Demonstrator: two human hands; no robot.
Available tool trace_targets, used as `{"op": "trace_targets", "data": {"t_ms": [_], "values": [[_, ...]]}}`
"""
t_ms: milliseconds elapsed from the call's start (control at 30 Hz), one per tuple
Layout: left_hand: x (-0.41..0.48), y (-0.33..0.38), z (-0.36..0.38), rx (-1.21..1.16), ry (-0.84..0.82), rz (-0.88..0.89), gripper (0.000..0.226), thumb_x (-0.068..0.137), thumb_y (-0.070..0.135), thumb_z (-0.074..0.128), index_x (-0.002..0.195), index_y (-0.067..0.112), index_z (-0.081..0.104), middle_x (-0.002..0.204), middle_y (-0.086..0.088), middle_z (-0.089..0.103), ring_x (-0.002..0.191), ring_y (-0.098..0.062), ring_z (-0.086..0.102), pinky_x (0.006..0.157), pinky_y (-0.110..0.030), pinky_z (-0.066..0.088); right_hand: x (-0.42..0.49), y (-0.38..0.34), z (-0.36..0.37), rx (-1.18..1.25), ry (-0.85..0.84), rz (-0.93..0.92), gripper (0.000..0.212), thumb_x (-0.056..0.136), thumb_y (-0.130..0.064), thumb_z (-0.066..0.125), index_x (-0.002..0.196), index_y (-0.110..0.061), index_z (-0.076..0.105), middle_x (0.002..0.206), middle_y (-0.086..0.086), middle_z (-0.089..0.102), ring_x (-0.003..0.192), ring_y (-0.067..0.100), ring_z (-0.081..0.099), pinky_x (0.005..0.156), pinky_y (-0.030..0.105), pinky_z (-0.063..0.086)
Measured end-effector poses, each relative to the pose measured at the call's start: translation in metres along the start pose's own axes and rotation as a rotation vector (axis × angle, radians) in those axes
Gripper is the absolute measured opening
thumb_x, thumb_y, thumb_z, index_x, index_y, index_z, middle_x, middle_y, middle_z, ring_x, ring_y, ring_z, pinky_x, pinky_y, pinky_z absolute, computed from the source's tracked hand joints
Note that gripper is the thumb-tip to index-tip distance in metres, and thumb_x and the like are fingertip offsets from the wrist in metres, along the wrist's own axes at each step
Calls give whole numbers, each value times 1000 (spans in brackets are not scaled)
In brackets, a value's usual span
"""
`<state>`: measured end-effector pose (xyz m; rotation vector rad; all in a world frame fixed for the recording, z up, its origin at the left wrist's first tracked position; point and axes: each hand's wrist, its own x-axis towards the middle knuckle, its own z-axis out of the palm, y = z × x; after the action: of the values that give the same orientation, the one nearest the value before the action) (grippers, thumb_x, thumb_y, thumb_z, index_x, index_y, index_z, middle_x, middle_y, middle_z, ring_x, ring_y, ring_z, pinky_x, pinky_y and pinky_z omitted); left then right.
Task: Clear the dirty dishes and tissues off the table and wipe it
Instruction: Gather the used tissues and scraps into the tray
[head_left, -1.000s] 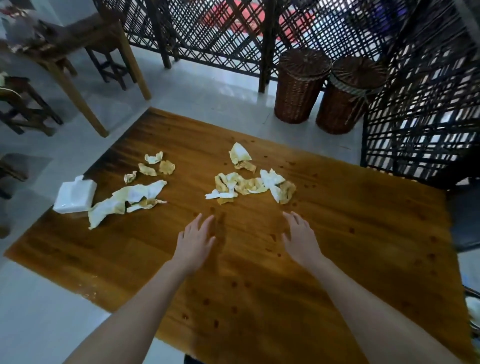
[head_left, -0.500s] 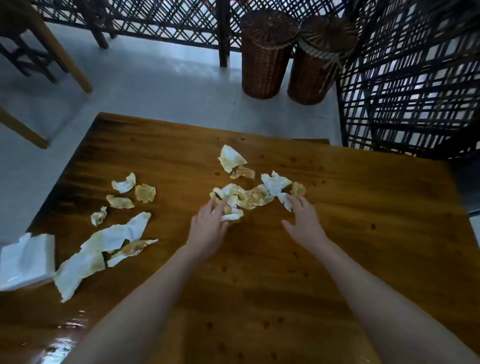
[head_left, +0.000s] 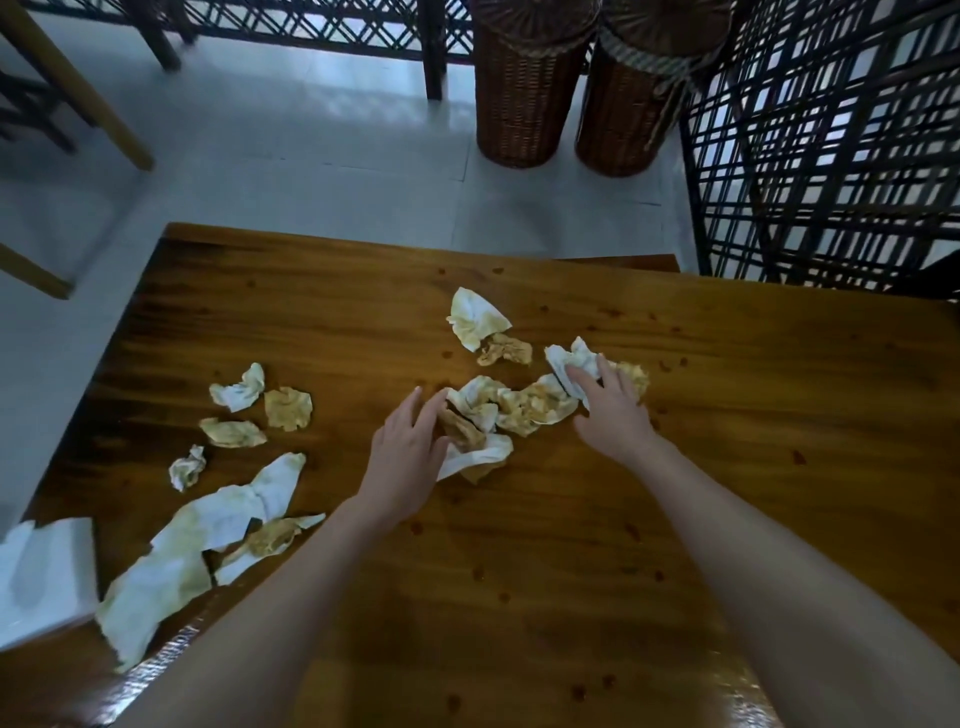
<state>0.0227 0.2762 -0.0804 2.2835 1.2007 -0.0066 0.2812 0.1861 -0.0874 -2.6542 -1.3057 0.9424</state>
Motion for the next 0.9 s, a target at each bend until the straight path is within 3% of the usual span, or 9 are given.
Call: {"op": "trace_targets", "data": {"t_ms": [133,233,333,467,567,733,900], "values": [[3,-1,3,-15,-8,-9,55,101,32,42,152,31,20,159,-6,18,146,-27,18,113,-46,27,-3,-7,2,-19,168,-37,52,87,-1,48,131,-30,44,143,2,32,131,28,26,93,47,44],[3,5,2,-16,-7,-2,55,102,31,41,153,28,20,159,-7,18,146,-27,18,114,-45,26,-9,-8,7,-11,229,-74,42,86,7,47,117,-21,54,122,2,44,114,24,40,80,35,48],[2,11,0,-14,-5,20,54,102,30,42,152,25,22,159,-9,18,145,-27,19,113,-45,26,-18,-5,10,29,256,-82,32,88,7,47,108,-15,59,109,2,47,103,21,45,78,31,46],[1,22,0,-48,-63,19,60,100,38,44,152,25,20,160,-7,13,146,-27,14,115,-45,23,-31,-2,5,139,320,-50,24,92,0,47,110,-10,60,105,2,47,101,20,48,78,30,46],[3,31,4,-15,-120,29,66,97,44,49,152,30,16,161,-6,10,148,-26,10,116,-47,20,-41,2,-6,198,391,-3,24,94,-4,47,113,-11,60,110,2,49,101,17,50,76,27,47],[14,50,13,47,-188,40,73,91,59,49,151,40,12,162,0,0,149,-26,1,114,-62,12,-58,19,-22,247,469,-2,24,93,-3,50,114,-12,60,117,5,50,104,18,52,78,29,50],[28,71,27,93,-232,67,77,84,73,44,147,52,5,161,0,-6,148,-31,-4,107,-70,12,-75,43,-19,259,470,61,26,93,-5,52,116,-15,60,123,5,50,101,14,54,74,22,48]]}}
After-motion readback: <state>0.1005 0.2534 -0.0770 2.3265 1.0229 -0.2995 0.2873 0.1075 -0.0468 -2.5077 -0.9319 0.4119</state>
